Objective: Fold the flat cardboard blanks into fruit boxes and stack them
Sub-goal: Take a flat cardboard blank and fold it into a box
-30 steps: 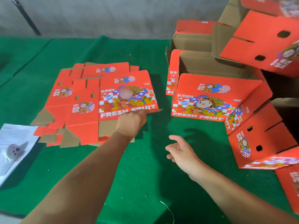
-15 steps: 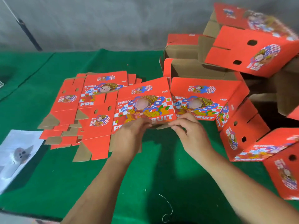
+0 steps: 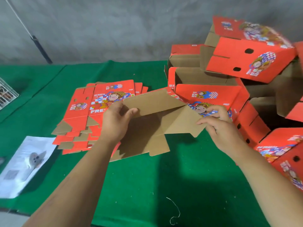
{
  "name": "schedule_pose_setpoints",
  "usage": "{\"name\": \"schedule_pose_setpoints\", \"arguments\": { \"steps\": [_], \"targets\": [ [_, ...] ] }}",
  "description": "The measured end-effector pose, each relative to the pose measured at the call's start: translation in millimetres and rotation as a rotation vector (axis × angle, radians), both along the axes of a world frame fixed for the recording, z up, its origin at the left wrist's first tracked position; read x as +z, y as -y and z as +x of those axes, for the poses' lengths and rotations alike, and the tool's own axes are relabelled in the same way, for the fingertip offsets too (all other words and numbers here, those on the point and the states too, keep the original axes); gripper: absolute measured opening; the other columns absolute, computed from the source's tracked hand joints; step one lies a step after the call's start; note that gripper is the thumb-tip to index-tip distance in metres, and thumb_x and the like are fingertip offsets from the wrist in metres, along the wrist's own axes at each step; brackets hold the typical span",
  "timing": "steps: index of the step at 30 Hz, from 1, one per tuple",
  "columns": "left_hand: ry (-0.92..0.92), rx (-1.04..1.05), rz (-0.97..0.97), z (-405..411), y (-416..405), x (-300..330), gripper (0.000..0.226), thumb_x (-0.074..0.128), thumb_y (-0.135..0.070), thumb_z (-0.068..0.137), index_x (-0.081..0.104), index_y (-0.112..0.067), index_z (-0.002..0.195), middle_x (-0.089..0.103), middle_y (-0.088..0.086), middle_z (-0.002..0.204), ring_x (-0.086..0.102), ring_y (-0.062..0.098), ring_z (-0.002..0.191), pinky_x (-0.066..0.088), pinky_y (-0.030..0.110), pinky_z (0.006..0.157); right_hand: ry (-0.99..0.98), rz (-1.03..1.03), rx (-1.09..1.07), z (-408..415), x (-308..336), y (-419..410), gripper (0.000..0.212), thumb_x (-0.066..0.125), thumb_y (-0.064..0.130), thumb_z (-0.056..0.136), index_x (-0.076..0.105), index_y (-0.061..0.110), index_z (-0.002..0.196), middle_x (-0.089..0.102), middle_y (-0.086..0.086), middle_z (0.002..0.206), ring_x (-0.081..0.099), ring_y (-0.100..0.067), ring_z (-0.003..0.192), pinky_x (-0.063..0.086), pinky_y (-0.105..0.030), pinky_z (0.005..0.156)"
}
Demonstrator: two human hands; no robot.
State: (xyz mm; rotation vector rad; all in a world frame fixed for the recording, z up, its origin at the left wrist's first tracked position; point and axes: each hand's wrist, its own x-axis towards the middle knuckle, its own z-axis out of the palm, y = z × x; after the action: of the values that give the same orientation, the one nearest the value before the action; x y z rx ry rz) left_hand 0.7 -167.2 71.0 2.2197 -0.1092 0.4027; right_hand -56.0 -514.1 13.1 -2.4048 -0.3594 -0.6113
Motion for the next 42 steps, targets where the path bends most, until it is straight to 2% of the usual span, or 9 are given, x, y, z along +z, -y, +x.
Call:
{"name": "schedule_pose_setpoints", "arguments": {
  "steps": [6,15,18,21,25,30,37,39,42],
  "targets": [
    [0.099,-0.003,-0.01,20,-2,27,0.03,0.078,-0.028,0.091,0.057,-0.012,0.076,0.055,-0.013,0.058,0.046,-0.001,0.054,0.034,0.015,0.052,0.15,0.006,-0.042,13,18,16,0.045,0.056,-0.021,0.084,0.078,0.018,0.093,0.05,-0.001,0.126,0.051,-0.001,0.1,0.044,-0.022,0.082],
    [-0.061,-0.214,-0.276,26,-17,56,0.005,0.065,-0.011,0.1,0.067,-0.009,0.095,0.066,-0.003,0.077,0.06,-0.006,0.063,0.047,0.009,0.06,0.206,0.035,0.015,13,47,7,0.034,0.05,-0.007,0.083,0.079,0.01,0.091,0.074,0.002,0.097,0.069,-0.017,0.086,0.052,-0.025,0.078],
    [-0.098,-0.315,-0.325,26,-14,63,0.012,0.063,-0.014,0.102,0.065,-0.018,0.091,0.067,-0.009,0.075,0.06,0.005,0.065,0.049,0.021,0.06,0.159,0.203,0.019,8,62,9,0.034,0.052,-0.002,0.084,0.079,0.019,0.085,0.074,0.002,0.085,0.066,-0.016,0.073,0.051,-0.023,0.07],
    [-0.124,-0.372,-0.374,27,-15,70,0.013,0.059,-0.016,0.103,0.064,-0.019,0.091,0.068,-0.009,0.077,0.059,0.007,0.065,0.048,0.022,0.057,-0.022,0.386,0.026,3,81,19,0.04,0.057,0.006,0.088,0.075,0.04,0.08,0.067,0.001,0.064,0.042,-0.009,0.046,0.034,-0.026,0.048],
    [-0.249,-0.346,-0.398,33,-26,79,0.016,0.06,-0.025,0.102,0.068,-0.023,0.087,0.068,-0.007,0.074,0.06,0.007,0.059,0.048,0.021,0.051,-0.17,0.359,0.118,2,102,19,0.044,0.058,-0.001,0.092,0.076,0.037,0.081,0.071,-0.004,0.071,0.045,-0.023,0.05,0.034,-0.029,0.054],
    [-0.248,-0.331,-0.384,43,-39,86,0.011,0.062,-0.026,0.101,0.066,-0.02,0.092,0.069,-0.002,0.078,0.063,0.011,0.062,0.054,0.023,0.053,-0.124,0.583,0.175,5,103,3,0.042,0.053,-0.012,0.09,0.075,0.023,0.078,0.074,0.01,0.077,0.067,0.003,0.067,0.048,-0.008,0.063],
    [-0.046,-0.157,-0.04,52,-37,84,0.017,0.063,-0.032,0.102,0.067,-0.017,0.096,0.068,-0.011,0.077,0.057,-0.004,0.061,0.046,0.009,0.06,-0.199,0.663,0.125,23,73,-8,0.047,0.051,-0.012,0.091,0.072,0.026,0.073,0.07,0.011,0.074,0.063,-0.004,0.07,0.048,-0.017,0.066],
    [-0.027,-0.159,0.127,55,-35,89,0.02,0.061,-0.036,0.102,0.065,-0.017,0.097,0.064,-0.009,0.081,0.053,-0.003,0.064,0.044,0.012,0.06,-0.188,0.739,0.112,21,70,2,0.048,0.047,-0.013,0.09,0.071,0.024,0.071,0.069,0.011,0.072,0.065,-0.004,0.068,0.052,-0.015,0.063],
    [-0.063,-0.195,0.249,55,-34,92,0.021,0.059,-0.036,0.103,0.062,-0.015,0.1,0.06,-0.005,0.083,0.051,0.004,0.068,0.042,0.021,0.062,-0.213,0.996,0.106,14,66,25,0.046,0.043,-0.012,0.091,0.068,0.019,0.068,0.073,-0.006,0.078,0.074,-0.026,0.076,0.061,-0.032,0.071]
  ]
}}
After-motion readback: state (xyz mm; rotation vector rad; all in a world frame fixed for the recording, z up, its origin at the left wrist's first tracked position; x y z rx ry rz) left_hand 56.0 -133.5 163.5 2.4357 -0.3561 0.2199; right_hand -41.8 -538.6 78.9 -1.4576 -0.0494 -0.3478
